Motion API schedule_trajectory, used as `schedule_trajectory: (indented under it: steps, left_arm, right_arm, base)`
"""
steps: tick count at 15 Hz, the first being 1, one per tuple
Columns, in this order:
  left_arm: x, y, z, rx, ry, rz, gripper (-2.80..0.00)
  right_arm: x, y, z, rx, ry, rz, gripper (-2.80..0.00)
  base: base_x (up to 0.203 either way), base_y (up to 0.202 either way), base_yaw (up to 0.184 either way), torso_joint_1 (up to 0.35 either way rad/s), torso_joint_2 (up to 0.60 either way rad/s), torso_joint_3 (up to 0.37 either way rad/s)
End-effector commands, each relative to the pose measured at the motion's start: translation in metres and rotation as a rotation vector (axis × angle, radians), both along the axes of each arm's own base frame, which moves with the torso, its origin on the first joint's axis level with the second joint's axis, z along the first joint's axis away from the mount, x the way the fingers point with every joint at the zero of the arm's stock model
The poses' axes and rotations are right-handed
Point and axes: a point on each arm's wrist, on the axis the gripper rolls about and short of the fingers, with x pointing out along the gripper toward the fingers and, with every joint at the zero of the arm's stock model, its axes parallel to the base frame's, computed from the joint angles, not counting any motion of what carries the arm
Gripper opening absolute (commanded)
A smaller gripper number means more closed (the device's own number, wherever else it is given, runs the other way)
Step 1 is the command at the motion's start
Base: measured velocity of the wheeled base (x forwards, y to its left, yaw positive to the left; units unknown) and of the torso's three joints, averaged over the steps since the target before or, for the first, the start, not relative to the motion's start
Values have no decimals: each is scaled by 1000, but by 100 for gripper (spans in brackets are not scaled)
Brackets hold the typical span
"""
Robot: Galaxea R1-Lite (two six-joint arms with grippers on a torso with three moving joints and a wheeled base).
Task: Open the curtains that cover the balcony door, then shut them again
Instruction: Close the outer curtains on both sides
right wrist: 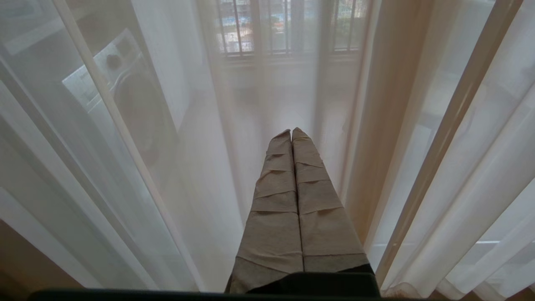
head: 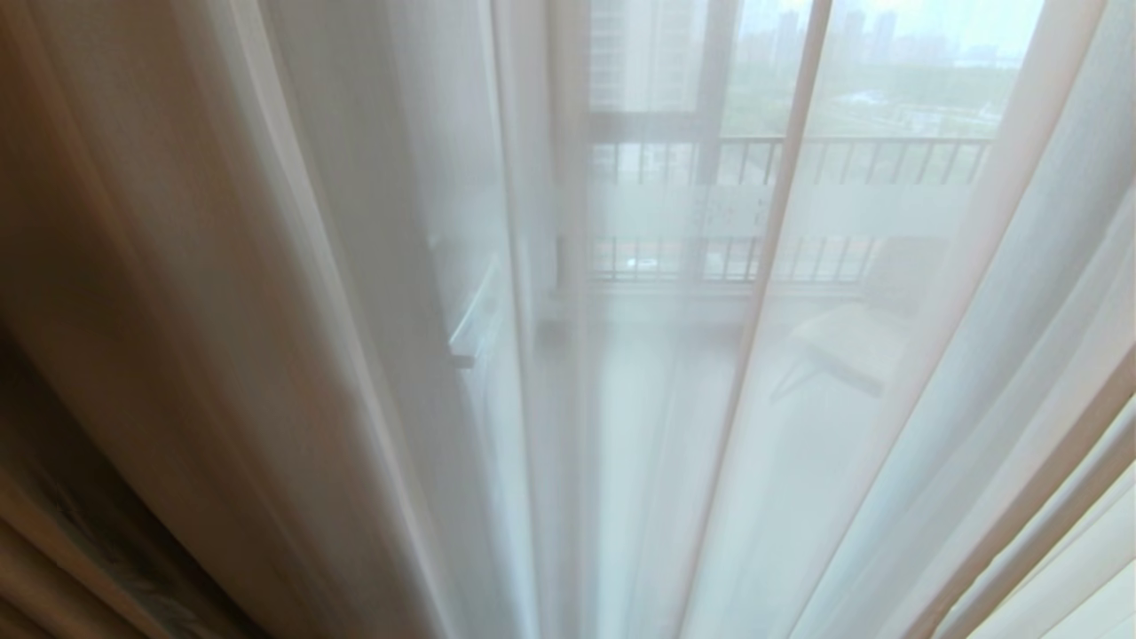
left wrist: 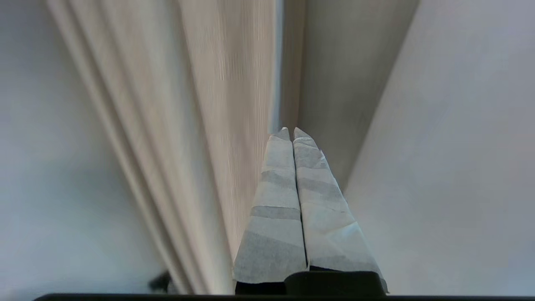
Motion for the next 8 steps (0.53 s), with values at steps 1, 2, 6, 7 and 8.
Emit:
schedule_trajectory:
  steps: [1, 2, 6, 7, 8]
  left_arm:
    - [-20, -21, 2, 3, -3, -1, -280]
    - [-22, -22, 0, -1, 1, 1, -280]
    - [-22, -22, -1, -2, 5, 2, -280]
    - [-22, -22, -2, -4, 6, 2, -280]
    - [-22, -22, -4, -9, 12, 5, 0]
  right_arm:
    - [0, 0, 0, 1, 0, -1, -280]
    - [0, 0, 0, 1, 0, 0, -280]
    - [0, 0, 0, 1, 0, 0, -280]
    - [0, 0, 0, 1, 1, 0, -280]
    - [0, 0, 0, 1, 0, 0, -280]
  base:
    - [0, 0, 0, 0, 0, 0]
    - [0, 0, 0, 0, 0, 0]
    - [0, 0, 0, 0, 0, 0]
    - [0, 0, 0, 0, 0, 0]
    - [0, 0, 0, 0, 0, 0]
